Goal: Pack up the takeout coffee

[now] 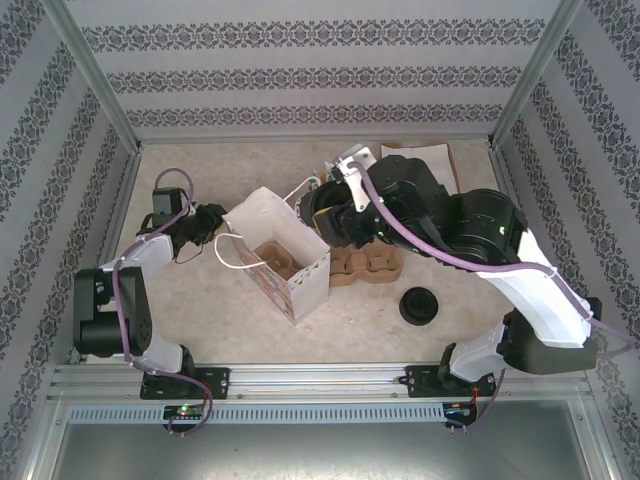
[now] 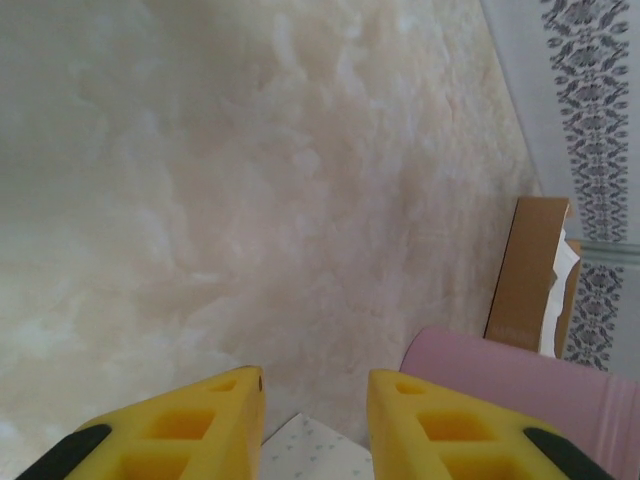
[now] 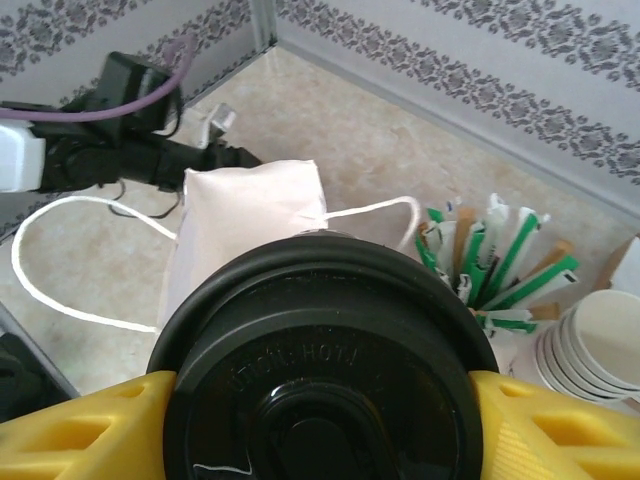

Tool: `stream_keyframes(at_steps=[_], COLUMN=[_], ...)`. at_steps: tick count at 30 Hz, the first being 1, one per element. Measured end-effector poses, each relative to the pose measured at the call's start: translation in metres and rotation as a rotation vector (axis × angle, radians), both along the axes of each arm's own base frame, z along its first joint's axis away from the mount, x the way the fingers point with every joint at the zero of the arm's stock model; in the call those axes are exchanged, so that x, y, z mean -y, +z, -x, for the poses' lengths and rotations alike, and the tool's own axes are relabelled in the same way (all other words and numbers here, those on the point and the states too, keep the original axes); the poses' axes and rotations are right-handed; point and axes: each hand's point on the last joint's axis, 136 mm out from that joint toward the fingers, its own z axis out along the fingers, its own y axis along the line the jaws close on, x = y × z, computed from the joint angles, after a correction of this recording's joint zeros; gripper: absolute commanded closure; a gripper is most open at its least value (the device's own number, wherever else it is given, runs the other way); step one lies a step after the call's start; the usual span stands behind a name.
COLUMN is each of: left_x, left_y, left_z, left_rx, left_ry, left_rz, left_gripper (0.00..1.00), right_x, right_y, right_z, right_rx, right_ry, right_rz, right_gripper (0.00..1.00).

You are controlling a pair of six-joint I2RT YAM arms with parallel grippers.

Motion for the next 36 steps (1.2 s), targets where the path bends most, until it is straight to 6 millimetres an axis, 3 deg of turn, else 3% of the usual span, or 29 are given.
stream_keyframes(at_steps=[11,21,28,36], left_x=[0.036,0.043,0.044,0.061], left_y=[-0.013,-0.032,-0.030,-0.021], left_z=[-0.001,0.013,0.031,0.047], left_rx=[0.005,-0.008,-0.005,0.018], left_ry=[-0.145,-0.160,-0.163,-0.211], left_rz=[0.041,0.066,0.066,0.061], left_gripper=[0.68,0.70,0.69,0.69], right_x=[-0.030,-0.059,-0.059,-0.057], right_y=[-0.013,-0.042,-0.061,-0.068], right_z=[0.002,0.000,-0.008,-0.011], right_rx=[-0.045,-0.134,-0.189,-0.233], right_ry=[0.055,0.106,0.111,0.142], right_rz=[0.035,0.107,0.156,0.208], right_gripper=[0.32,0.32,0.32,0.34])
